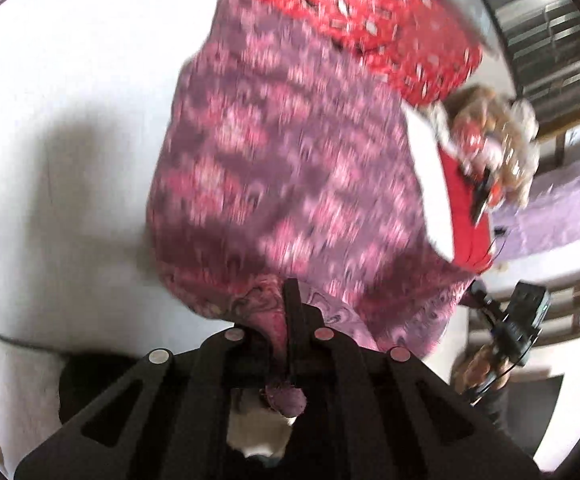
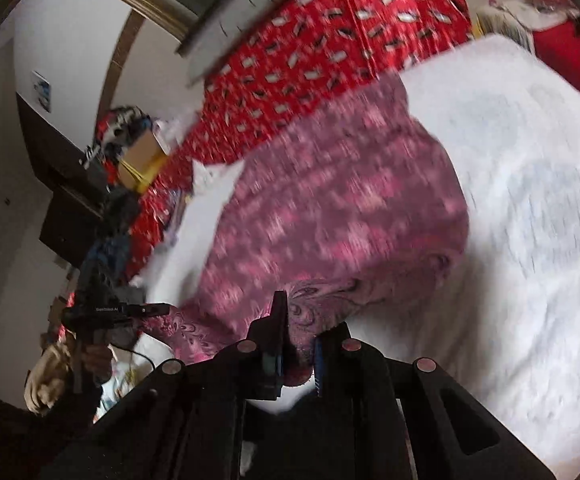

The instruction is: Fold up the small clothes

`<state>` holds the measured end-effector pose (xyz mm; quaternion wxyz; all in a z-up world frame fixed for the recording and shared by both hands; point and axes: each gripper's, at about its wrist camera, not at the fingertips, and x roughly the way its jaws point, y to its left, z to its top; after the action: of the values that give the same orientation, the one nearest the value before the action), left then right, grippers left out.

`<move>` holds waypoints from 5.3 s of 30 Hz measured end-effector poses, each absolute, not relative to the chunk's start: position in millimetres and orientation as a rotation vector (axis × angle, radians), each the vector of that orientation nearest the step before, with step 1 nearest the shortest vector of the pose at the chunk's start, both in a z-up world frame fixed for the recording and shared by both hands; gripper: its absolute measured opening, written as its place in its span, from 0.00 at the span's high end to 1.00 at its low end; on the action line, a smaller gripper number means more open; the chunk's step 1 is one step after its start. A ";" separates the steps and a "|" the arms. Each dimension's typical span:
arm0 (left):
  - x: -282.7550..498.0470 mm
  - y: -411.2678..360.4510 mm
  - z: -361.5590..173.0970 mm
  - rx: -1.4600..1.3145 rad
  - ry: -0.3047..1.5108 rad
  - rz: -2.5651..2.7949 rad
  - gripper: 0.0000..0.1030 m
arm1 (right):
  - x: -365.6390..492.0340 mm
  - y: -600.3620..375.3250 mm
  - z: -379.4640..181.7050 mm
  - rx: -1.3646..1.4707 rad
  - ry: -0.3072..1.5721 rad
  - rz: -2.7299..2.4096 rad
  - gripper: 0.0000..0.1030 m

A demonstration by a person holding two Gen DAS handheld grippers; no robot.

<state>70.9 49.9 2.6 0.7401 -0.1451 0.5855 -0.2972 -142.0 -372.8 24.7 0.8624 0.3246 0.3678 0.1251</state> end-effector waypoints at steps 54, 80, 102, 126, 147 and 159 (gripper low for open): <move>453.6 -27.2 32.4 -0.626 1.263 -0.393 0.85 | 269.9 -445.8 -44.2 1.031 0.763 0.099 0.52; 411.3 -67.6 -27.0 -0.253 1.193 -0.390 0.98 | 251.3 -419.8 -64.1 0.806 0.773 0.026 1.00; 260.1 -29.4 -3.7 -0.144 1.127 -0.343 0.60 | 84.9 -492.7 -25.9 0.791 0.801 -0.245 0.39; 271.4 -54.6 10.2 -0.173 1.148 -0.329 0.59 | 93.5 -417.6 17.4 0.612 0.722 -0.091 0.77; 436.4 -80.6 -45.6 0.001 1.087 -0.128 0.52 | 242.3 -525.0 -32.2 0.682 0.754 -0.343 0.96; 372.8 -44.2 -47.2 -0.094 1.171 -0.213 0.51 | 207.0 -438.1 -35.2 0.647 0.746 -0.033 0.77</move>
<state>372.8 -44.2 -47.2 0.8270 -0.0443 0.5513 -0.1004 207.0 -438.1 -35.2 0.8804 0.3104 0.3582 -0.0160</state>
